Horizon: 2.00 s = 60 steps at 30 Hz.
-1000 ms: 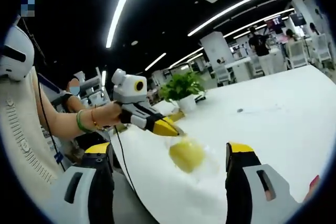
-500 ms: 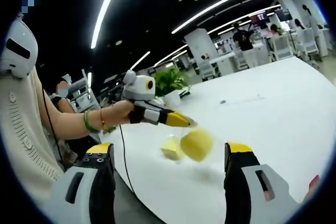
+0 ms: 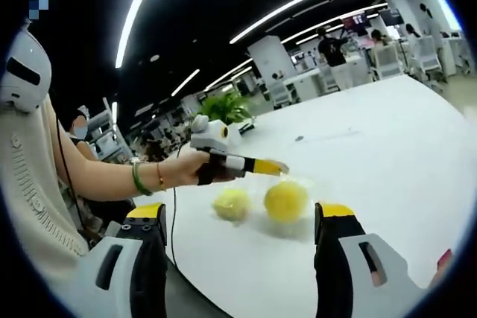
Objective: Compare the silicone blocks by pressing each to a similar depth, holding the contact briefly, and releasing to observe deformation and rebound differences across the visible hardness samples.
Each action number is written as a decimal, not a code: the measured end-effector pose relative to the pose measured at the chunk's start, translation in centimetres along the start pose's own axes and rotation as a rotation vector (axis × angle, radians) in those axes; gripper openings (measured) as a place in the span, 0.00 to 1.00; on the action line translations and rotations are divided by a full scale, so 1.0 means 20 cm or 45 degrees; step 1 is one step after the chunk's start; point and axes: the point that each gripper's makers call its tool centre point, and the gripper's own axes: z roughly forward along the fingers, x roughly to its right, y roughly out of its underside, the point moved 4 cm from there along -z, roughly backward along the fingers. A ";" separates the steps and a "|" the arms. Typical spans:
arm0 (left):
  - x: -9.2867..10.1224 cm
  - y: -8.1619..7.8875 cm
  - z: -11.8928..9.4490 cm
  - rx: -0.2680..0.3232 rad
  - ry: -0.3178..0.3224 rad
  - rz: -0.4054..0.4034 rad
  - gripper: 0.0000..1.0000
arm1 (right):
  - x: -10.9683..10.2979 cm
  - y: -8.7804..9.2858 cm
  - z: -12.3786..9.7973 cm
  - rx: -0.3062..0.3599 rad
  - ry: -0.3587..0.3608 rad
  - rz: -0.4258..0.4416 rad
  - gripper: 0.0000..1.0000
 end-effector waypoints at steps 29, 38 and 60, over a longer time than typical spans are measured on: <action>-0.29 0.11 0.11 -0.239 -0.429 0.592 0.08 | 0.02 -0.05 0.04 -0.005 0.012 0.015 0.72; -0.32 0.05 0.03 -0.231 -0.504 0.632 0.29 | 0.01 -0.06 0.03 0.004 0.017 -0.001 0.71; 0.14 0.02 -0.42 0.034 -0.365 0.546 0.44 | -0.24 -0.10 -0.02 0.046 -0.074 -0.101 0.73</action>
